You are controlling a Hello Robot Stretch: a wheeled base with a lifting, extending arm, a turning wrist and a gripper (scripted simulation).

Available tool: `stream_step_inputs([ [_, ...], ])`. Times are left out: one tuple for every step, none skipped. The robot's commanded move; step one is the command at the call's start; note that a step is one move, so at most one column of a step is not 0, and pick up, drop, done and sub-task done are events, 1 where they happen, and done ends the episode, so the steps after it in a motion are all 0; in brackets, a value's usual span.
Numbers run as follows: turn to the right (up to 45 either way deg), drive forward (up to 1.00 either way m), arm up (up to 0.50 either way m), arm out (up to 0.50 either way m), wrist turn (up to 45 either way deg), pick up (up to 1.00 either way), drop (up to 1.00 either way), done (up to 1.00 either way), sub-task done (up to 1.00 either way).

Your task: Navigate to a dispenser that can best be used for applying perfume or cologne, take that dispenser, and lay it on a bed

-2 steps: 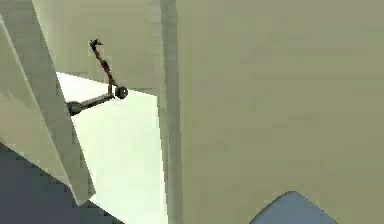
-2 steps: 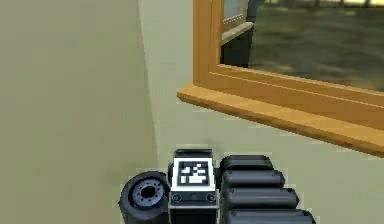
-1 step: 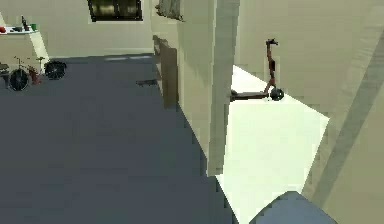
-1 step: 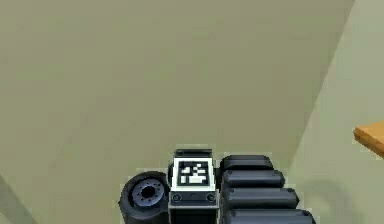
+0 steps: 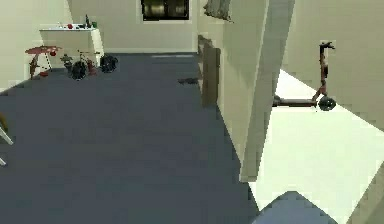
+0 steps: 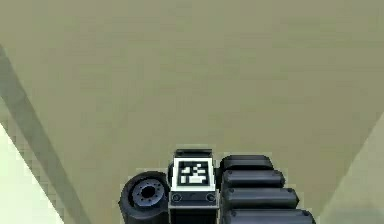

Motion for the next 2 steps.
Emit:
stream_step_inputs([
  [0.0,0.65,0.00,0.00,0.0,0.00,0.00,0.00,0.00],
  [18.0,0.00,0.00,0.00,0.0,0.00,0.00,0.00,0.00],
])
